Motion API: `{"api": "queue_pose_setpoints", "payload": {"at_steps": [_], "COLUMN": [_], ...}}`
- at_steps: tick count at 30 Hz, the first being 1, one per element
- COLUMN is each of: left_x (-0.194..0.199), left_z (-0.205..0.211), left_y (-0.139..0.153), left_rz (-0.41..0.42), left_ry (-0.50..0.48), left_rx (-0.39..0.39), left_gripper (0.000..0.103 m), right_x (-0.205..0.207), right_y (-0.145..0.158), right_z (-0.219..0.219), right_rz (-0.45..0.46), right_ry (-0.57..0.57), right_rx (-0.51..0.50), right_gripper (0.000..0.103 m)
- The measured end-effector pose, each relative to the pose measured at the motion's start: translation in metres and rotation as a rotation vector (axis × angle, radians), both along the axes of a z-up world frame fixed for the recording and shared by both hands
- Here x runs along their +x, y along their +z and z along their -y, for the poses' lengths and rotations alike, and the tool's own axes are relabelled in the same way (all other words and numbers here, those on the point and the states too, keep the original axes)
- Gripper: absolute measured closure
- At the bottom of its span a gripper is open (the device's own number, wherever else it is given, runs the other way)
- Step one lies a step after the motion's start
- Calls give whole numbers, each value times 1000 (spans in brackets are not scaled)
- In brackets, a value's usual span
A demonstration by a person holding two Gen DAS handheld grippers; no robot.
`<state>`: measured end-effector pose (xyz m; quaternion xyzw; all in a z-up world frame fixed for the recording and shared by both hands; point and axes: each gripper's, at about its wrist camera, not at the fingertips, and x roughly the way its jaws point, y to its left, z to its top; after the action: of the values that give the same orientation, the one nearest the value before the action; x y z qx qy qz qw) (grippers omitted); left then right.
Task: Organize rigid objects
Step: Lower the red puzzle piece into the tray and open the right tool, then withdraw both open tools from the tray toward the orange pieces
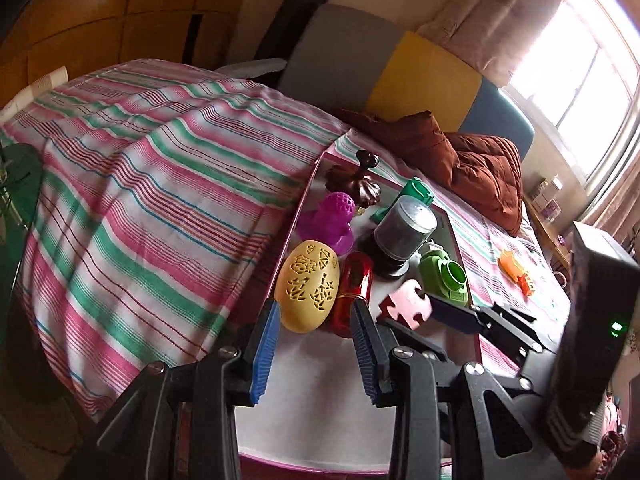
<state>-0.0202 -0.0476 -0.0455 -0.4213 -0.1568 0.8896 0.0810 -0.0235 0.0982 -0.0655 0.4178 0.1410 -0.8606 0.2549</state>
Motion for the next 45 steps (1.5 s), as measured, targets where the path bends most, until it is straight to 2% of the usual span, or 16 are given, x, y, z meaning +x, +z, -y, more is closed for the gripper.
{"api": "queue_pose_setpoints", "payload": {"at_steps": [3, 5, 9, 17, 22, 26, 31, 38, 45], "left_x": [0, 0, 1, 3, 6, 8, 11, 28, 40], "left_z": [-1, -1, -2, -10, -17, -22, -35, -70, -96], "left_y": [0, -1, 0, -1, 2, 3, 4, 10, 13], "left_rz": [-3, -1, -2, -10, -24, -28, -39, -77, -85], "left_ry": [-1, -5, -8, -50, -81, -100, -188, -358, -435], "left_rx": [1, 0, 1, 7, 4, 4, 30, 9, -26], "left_gripper": [67, 67, 67, 67, 67, 67, 67, 67, 67], "right_x": [-5, -5, 3, 30, 39, 41, 39, 47, 57], "right_y": [1, 5, 16, 27, 29, 24, 14, -1, -12], "right_z": [-1, -6, -19, -40, -58, -85, -117, -151, -184], "right_rz": [-16, -18, -25, -38, -28, 3, 56, 69, 60], "right_ry": [-16, -21, -43, -103, -181, -286, -403, -481, -551], "right_rx": [5, -27, -103, -159, -173, -215, -228, -221, -222], "right_gripper": [54, 46, 46, 42, 42, 42, 42, 42, 42]}}
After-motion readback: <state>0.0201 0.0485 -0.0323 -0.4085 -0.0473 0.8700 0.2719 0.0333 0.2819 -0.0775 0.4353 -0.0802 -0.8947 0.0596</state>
